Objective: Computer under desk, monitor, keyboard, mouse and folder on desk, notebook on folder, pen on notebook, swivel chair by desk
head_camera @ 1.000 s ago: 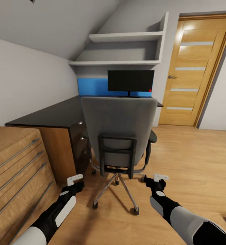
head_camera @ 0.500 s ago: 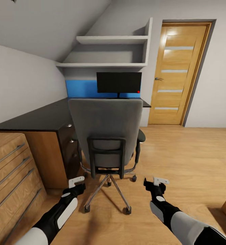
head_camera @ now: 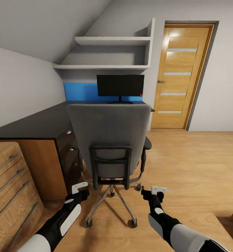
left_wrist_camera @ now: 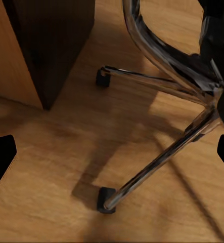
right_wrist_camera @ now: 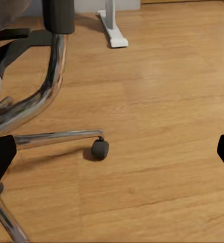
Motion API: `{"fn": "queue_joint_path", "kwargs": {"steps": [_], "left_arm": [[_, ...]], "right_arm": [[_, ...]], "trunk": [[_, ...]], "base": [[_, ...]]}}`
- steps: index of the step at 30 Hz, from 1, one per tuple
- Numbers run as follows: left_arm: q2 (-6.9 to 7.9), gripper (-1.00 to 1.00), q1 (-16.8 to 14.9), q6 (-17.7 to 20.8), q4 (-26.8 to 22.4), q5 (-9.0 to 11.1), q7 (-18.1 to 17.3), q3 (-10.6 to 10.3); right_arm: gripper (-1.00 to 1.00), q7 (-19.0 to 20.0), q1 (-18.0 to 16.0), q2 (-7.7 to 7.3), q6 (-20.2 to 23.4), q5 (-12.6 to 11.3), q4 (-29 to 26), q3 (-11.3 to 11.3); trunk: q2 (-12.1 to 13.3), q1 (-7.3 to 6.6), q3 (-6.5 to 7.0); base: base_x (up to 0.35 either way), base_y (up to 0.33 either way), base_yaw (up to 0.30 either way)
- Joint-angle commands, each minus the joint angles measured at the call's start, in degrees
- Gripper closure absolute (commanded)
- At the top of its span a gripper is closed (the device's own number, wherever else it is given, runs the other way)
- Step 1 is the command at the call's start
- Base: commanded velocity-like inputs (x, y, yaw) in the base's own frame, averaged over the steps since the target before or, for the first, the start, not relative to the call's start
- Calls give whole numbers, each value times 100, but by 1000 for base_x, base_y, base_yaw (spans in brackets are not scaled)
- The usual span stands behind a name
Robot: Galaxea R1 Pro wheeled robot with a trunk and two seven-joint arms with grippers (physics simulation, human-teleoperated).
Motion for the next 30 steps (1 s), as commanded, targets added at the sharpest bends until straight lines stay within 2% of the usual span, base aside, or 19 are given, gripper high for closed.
{"fn": "queue_joint_path", "kwargs": {"steps": [1,9,11,19,30], "left_arm": [[8,-100,-4,9,-8,35,48,-34],[6,-100,-4,-1,28,39,48,-39],[3,-100,-4,-2,51,39,48,-54],[4,-100,-4,-2,73,39,48,-223],[2,-100,-4,4,79,46,48,-291]], "right_arm": [[-100,-32,17,78,-23,56,4,46],[-100,-45,230,294,-44,649,7,47],[-100,-47,248,310,-45,702,7,47],[-100,-48,265,323,-47,751,7,41],[-100,-48,268,321,-47,759,0,38]], "trunk": [[-3,1,-6],[-3,1,-6],[-3,1,-6],[-3,1,-6],[-3,1,-6]], "base": [[133,97,-4],[44,148,-1],[-35,193,0],[-66,61,0],[-264,-13,0]]}}
